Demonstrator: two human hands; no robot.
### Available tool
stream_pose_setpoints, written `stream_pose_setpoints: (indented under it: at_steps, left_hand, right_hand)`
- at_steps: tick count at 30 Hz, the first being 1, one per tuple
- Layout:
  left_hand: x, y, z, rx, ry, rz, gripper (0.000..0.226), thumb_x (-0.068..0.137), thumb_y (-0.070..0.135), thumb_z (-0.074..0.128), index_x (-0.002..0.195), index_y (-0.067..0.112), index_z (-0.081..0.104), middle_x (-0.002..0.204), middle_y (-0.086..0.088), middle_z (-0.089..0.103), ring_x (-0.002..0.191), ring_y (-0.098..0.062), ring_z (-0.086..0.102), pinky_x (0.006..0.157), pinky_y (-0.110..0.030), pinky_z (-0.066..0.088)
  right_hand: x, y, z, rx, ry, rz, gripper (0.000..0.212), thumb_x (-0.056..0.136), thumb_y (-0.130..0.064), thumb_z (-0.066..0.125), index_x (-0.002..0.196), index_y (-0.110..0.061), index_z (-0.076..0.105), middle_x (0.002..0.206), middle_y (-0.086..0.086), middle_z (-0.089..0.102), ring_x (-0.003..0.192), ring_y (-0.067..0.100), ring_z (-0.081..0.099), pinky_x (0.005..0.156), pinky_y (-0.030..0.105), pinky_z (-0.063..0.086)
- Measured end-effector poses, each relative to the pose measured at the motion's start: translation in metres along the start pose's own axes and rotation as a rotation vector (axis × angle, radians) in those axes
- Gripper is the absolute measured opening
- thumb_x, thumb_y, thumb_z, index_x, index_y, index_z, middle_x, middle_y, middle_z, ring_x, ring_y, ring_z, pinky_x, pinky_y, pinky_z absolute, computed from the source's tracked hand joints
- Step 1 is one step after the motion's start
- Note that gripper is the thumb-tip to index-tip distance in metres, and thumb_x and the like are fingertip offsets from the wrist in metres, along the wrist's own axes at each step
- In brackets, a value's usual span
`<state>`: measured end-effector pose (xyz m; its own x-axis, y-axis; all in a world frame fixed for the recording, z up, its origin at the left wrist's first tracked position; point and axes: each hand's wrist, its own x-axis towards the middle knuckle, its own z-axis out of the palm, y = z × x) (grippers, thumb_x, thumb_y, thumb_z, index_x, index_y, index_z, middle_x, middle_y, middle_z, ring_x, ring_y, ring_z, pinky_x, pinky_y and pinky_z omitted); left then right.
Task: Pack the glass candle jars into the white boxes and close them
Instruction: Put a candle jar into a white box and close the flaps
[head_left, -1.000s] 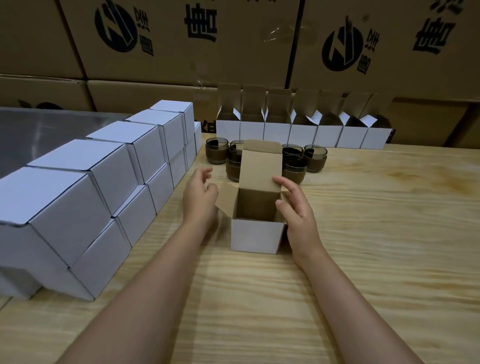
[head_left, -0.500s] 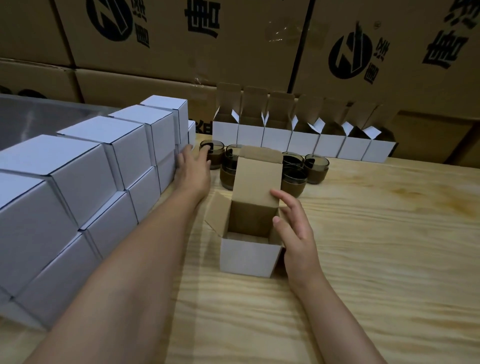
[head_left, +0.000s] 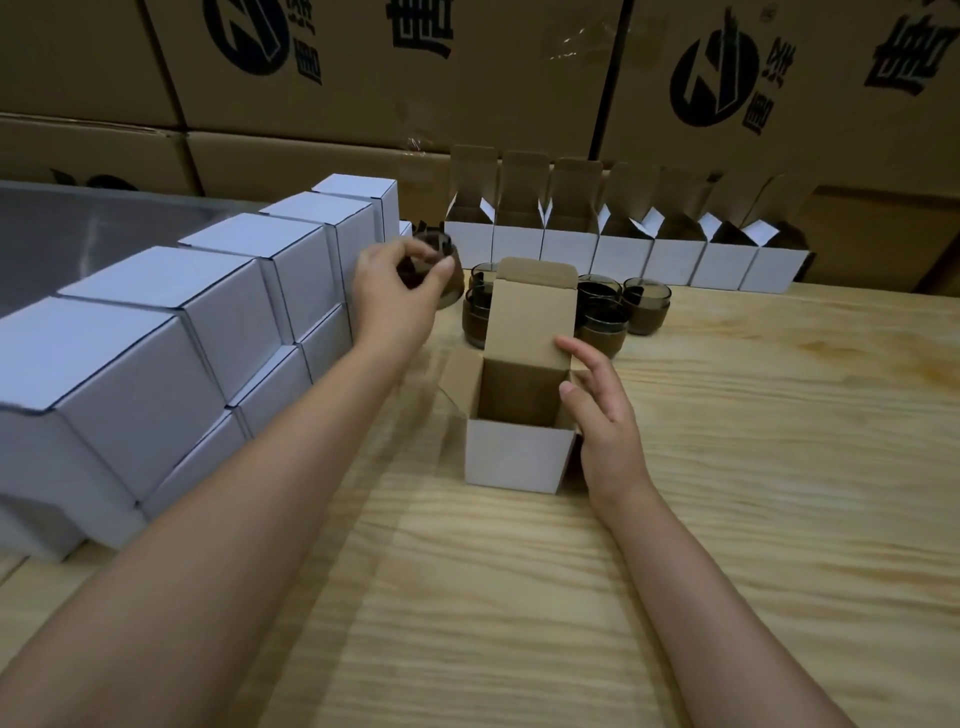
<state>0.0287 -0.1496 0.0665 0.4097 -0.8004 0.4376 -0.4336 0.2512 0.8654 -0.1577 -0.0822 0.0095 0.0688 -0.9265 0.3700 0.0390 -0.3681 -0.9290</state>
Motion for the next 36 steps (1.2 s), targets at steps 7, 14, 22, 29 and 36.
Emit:
stream_pose_setpoints:
  at_steps: [7, 14, 22, 29, 36]
  left_hand:
    - [-0.051, 0.078, -0.041, -0.022, -0.174, 0.21, 0.022, 0.066, 0.026, 0.085, 0.063, 0.031, 0.063, 0.097, 0.01, 0.056, 0.097, -0.01, 0.059, 0.083, -0.024, 0.05]
    - [-0.078, 0.068, -0.024, 0.216, -0.393, 0.157, 0.034, 0.058, 0.05, 0.084, 0.05, 0.025, 0.063, 0.064, 0.014, 0.055, 0.07, 0.003, 0.055, 0.06, -0.027, 0.045]
    - [-0.081, 0.049, -0.014, 0.552, -0.468, 0.203, 0.034, 0.063, 0.065, 0.074, 0.061, 0.032, 0.064, 0.089, 0.012, 0.048, 0.095, -0.008, 0.037, 0.082, -0.032, 0.022]
    - [-0.068, 0.067, -0.001, 0.878, -0.646, 0.03, 0.044, 0.071, 0.065, 0.067, 0.096, 0.028, 0.07, 0.103, 0.0, 0.057, 0.103, -0.02, 0.042, 0.082, -0.036, 0.023]
    - [-0.057, 0.081, -0.001, 1.189, -0.901, 0.096, 0.071, 0.075, 0.08, 0.043, 0.116, 0.025, 0.063, 0.102, -0.001, 0.055, 0.113, -0.025, 0.047, 0.1, -0.044, 0.027]
  right_hand:
    - [-0.001, -0.002, 0.0, -0.005, -0.004, 0.019, 0.034, 0.081, -0.028, 0.048, 0.112, -0.04, 0.054, 0.12, 0.015, 0.056, 0.1, 0.016, 0.056, 0.085, 0.03, 0.049]
    - [0.0, 0.002, 0.0, 0.002, 0.017, -0.01, 0.023, 0.097, -0.025, 0.041, 0.114, -0.035, 0.053, 0.118, -0.004, 0.061, 0.108, 0.0, 0.058, 0.088, 0.022, 0.047]
    - [0.001, 0.003, -0.001, -0.031, 0.006, -0.012, 0.03, 0.103, -0.02, 0.035, 0.125, -0.022, 0.054, 0.129, -0.004, 0.055, 0.121, 0.003, 0.049, 0.096, 0.012, 0.041]
    - [0.002, 0.003, -0.001, 0.031, -0.019, 0.025, 0.036, 0.089, -0.029, 0.04, 0.12, -0.032, 0.057, 0.128, -0.01, 0.056, 0.12, 0.004, 0.051, 0.099, 0.024, 0.044]
    - [0.002, 0.004, -0.002, -0.008, -0.024, -0.001, 0.031, 0.097, -0.026, 0.04, 0.124, -0.027, 0.055, 0.122, -0.02, 0.054, 0.106, -0.02, 0.049, 0.083, 0.0, 0.038]
